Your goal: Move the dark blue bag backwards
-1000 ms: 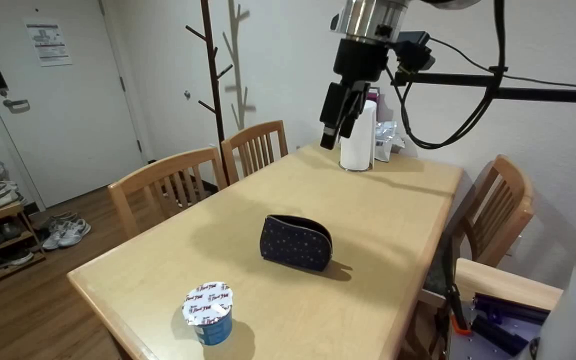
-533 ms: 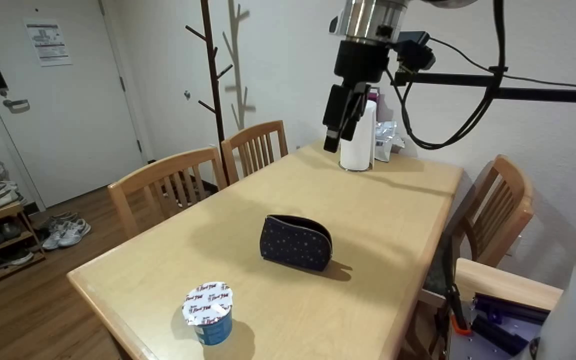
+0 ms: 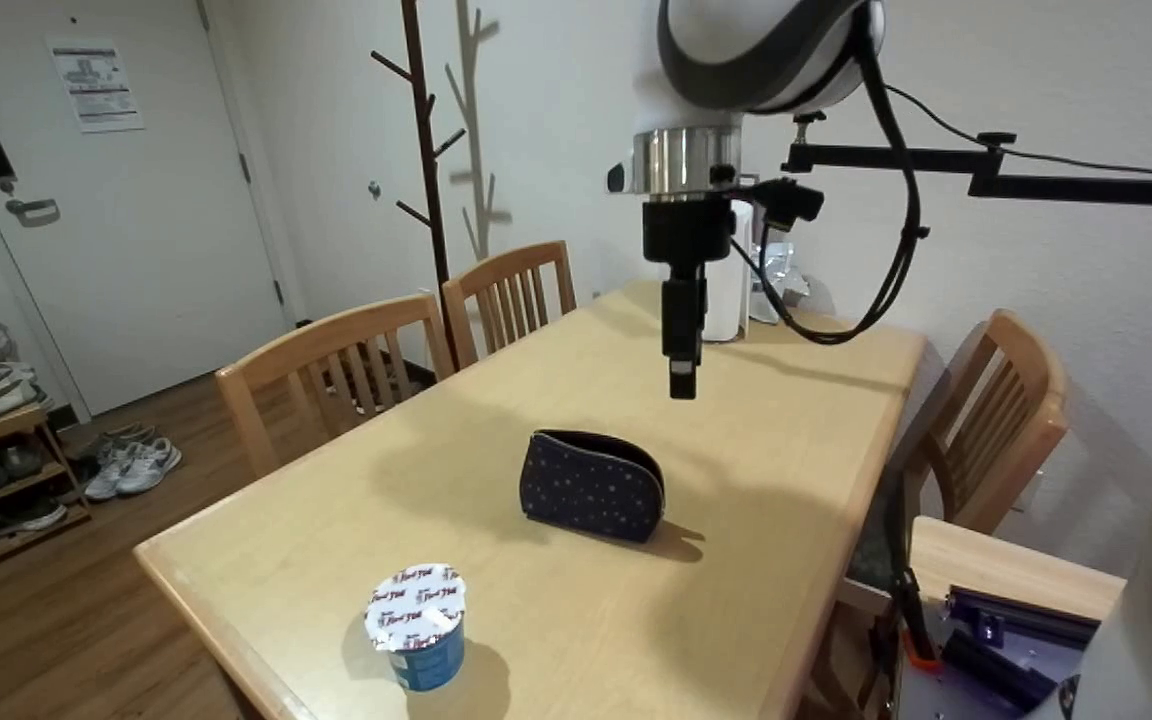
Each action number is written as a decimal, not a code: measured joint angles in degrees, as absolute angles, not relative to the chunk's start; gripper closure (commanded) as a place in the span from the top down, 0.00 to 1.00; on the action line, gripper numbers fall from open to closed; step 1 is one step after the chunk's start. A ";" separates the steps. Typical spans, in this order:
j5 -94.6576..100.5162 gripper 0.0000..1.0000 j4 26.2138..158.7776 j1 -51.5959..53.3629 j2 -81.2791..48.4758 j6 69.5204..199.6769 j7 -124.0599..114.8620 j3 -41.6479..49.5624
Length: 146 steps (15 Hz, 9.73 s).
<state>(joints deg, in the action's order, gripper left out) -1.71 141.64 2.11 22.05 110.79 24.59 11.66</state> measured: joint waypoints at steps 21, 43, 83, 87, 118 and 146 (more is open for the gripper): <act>6.60 1.00 138.99 0.71 4.46 119.93 15.23 6.00; 10.29 1.00 138.89 0.69 -0.66 132.64 12.87 4.57; 16.78 0.03 145.09 -4.51 -6.08 149.01 56.28 1.65; 18.20 0.03 145.12 -4.52 -6.10 150.10 65.12 1.87; 24.20 0.04 134.28 -3.87 -14.81 153.23 70.18 1.15; 16.33 1.00 129.22 -5.23 -21.05 151.19 61.16 2.52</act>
<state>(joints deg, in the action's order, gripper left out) 16.33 129.22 -5.23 -21.05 151.19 61.16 2.52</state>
